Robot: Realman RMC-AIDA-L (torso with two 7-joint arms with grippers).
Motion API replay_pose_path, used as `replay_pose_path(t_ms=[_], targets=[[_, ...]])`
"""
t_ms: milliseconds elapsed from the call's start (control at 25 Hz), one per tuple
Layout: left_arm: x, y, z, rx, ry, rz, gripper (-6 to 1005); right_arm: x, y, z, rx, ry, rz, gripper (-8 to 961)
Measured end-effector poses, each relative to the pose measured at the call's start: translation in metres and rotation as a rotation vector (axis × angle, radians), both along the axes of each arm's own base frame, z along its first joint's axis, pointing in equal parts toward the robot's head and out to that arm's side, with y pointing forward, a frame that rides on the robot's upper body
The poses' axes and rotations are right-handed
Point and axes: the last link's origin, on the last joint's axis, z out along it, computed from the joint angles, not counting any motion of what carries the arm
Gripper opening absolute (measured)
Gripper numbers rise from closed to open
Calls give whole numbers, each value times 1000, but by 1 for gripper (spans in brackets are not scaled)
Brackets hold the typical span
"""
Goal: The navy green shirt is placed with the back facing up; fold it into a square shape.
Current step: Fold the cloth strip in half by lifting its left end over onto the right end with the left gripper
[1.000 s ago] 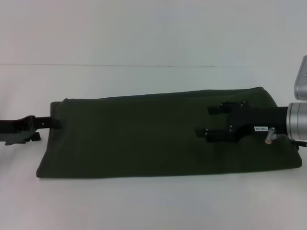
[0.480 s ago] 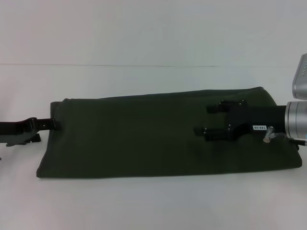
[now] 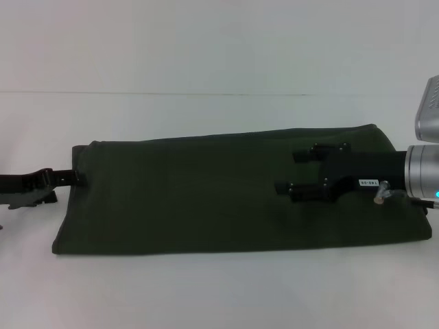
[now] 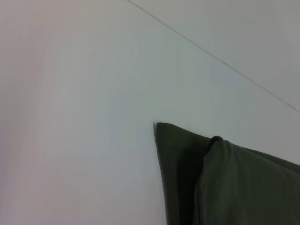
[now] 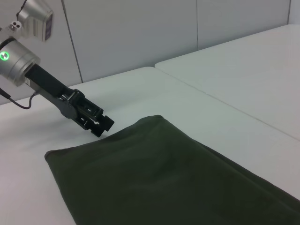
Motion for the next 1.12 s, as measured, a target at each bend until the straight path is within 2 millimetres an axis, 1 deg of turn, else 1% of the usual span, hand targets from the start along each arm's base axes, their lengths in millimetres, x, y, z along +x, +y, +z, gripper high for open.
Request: replay_pose_path(t_ms=[520, 1120], targets=[[2, -2, -5, -14, -10, -5, 866, 0, 1, -1, 3, -5, -3, 866], [12, -2, -18, -49, -43, -20, 866, 1, 0, -3, -5, -4, -9, 865]])
